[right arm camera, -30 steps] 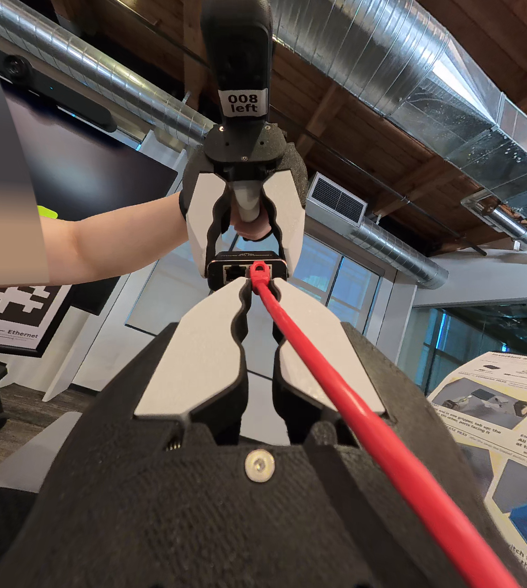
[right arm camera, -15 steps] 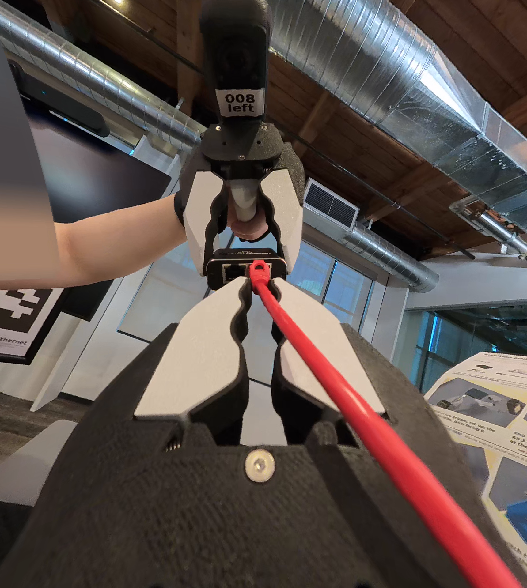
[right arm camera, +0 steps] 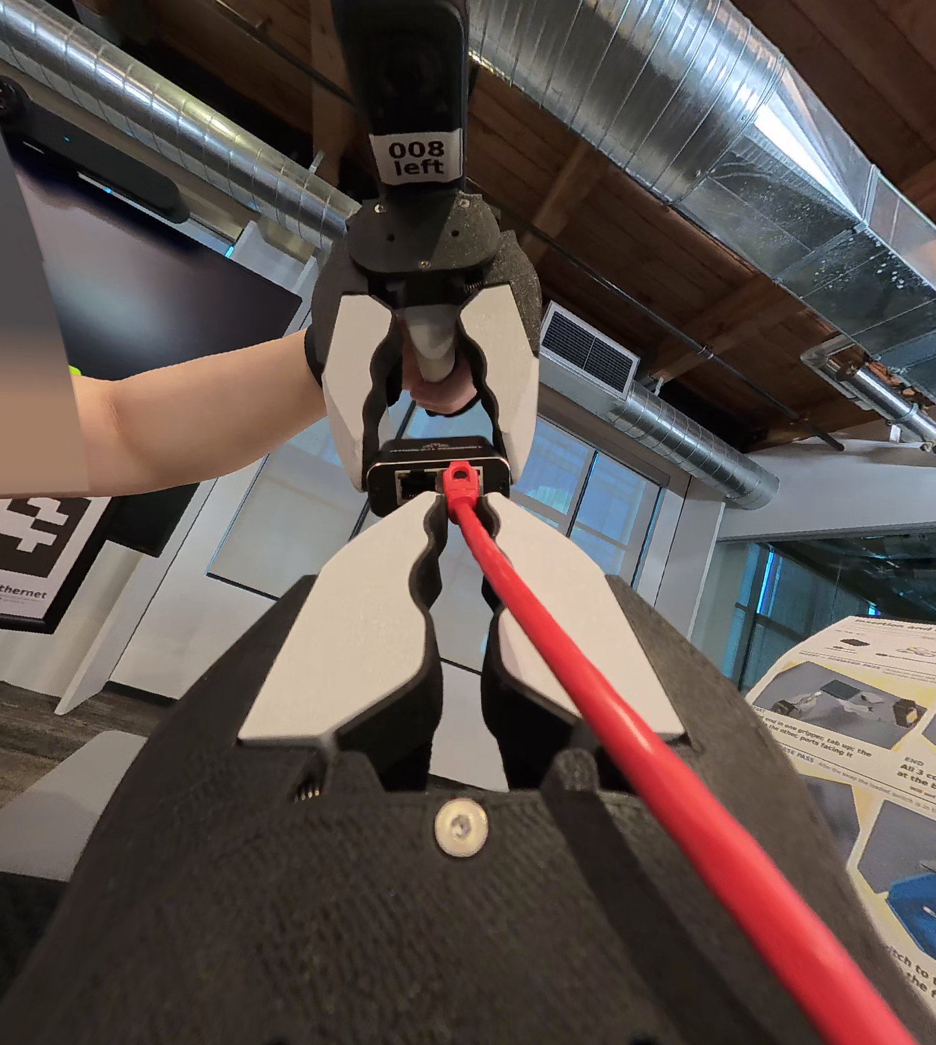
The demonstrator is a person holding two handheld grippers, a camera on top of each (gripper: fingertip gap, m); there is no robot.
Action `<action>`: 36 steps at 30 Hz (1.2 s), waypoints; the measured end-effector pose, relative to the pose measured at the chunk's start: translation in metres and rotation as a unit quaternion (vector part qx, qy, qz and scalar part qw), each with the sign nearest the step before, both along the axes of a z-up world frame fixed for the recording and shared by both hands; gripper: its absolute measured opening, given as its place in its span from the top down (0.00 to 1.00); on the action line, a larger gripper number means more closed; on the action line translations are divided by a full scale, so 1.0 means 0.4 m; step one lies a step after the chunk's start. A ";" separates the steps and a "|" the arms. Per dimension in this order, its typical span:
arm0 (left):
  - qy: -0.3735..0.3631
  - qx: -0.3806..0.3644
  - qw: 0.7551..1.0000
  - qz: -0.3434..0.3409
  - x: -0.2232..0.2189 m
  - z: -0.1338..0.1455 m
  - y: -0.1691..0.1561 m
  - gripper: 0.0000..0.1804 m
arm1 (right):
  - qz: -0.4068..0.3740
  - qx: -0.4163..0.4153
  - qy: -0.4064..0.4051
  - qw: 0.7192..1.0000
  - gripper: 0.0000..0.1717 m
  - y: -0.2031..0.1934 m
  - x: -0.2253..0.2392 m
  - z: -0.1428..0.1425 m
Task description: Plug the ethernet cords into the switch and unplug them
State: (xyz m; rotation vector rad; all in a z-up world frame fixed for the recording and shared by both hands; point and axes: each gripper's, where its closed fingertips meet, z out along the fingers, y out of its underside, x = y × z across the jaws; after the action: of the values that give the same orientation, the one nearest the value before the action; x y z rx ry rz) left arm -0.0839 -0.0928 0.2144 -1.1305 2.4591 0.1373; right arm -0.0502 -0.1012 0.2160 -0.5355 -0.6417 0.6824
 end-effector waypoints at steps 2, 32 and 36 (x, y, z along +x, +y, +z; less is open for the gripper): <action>-0.001 -0.002 1.000 0.001 0.000 -0.002 0.001 0.68 | 0.005 0.000 0.005 1.000 0.94 -0.003 0.001 0.003; -0.290 -0.127 0.948 0.041 0.050 -0.042 0.133 0.91 | -0.040 -0.138 -0.096 0.985 0.94 0.169 -0.007 -0.141; -0.511 -0.353 0.783 0.017 -0.067 0.051 0.123 0.86 | -0.060 -0.133 -0.106 0.984 0.94 0.185 -0.013 -0.151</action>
State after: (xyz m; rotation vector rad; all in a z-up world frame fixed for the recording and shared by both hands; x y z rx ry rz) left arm -0.1107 -0.0435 0.2348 -1.0627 1.4549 -1.1708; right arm -0.0553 -0.0273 0.1557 -0.8972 -0.7155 0.6051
